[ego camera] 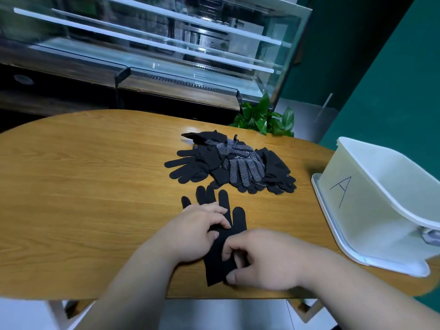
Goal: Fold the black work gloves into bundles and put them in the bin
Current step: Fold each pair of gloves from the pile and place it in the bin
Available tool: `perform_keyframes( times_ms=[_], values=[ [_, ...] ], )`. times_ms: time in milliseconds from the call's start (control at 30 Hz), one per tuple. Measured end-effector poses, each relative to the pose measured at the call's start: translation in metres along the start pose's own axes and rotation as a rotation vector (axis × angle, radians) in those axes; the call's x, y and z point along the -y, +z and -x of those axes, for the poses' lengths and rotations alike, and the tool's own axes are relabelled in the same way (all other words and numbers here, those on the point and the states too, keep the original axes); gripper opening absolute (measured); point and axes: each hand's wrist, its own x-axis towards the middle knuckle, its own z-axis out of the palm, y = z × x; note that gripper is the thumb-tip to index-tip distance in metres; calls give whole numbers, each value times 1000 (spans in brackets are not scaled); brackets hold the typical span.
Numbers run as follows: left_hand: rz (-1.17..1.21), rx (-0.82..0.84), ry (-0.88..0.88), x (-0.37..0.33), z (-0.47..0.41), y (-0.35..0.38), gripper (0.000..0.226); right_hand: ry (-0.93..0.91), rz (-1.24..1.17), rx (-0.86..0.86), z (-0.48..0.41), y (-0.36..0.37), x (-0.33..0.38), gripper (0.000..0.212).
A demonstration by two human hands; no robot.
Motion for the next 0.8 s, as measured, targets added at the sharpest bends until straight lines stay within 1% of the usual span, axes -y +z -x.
perform_keyframes(
  times_ms=[33, 100, 200, 267, 333, 400, 467, 533, 633, 700, 800],
  values=[
    [9, 12, 13, 0, -1, 0, 34, 6, -43, -25, -2, -2, -4, 22],
    [20, 23, 29, 1, -2, -2, 35, 45, -137, -137, -9, -6, -15, 10],
    [-28, 8, 20, 0, -1, -3, 33, 166, -161, -348, -28, -16, -36, 10],
    [-75, -42, -26, 2, -2, -5, 28, 239, -163, -475, -44, -24, -52, 9],
    [-117, -90, -79, 2, -2, -9, 26, 320, -131, -572, -56, -36, -69, 7],
    [-123, -97, -124, 5, -4, -11, 26, 404, -69, -642, -69, -45, -89, 6],
    [-96, -106, -141, 6, -5, -12, 24, 483, -38, -709, -78, -53, -109, 10],
    [-32, -156, -144, 5, -6, -14, 20, 544, -23, -761, -85, -58, -125, 16],
    [62, -236, -148, 1, -6, -19, 21, 636, -85, -823, -96, -65, -139, 37],
    [99, -271, -139, 1, -6, -21, 20, 686, -115, -807, -105, -68, -148, 47],
    [130, -296, -134, 3, -6, -21, 17, 765, -109, -714, -118, -67, -155, 66]
  ],
)
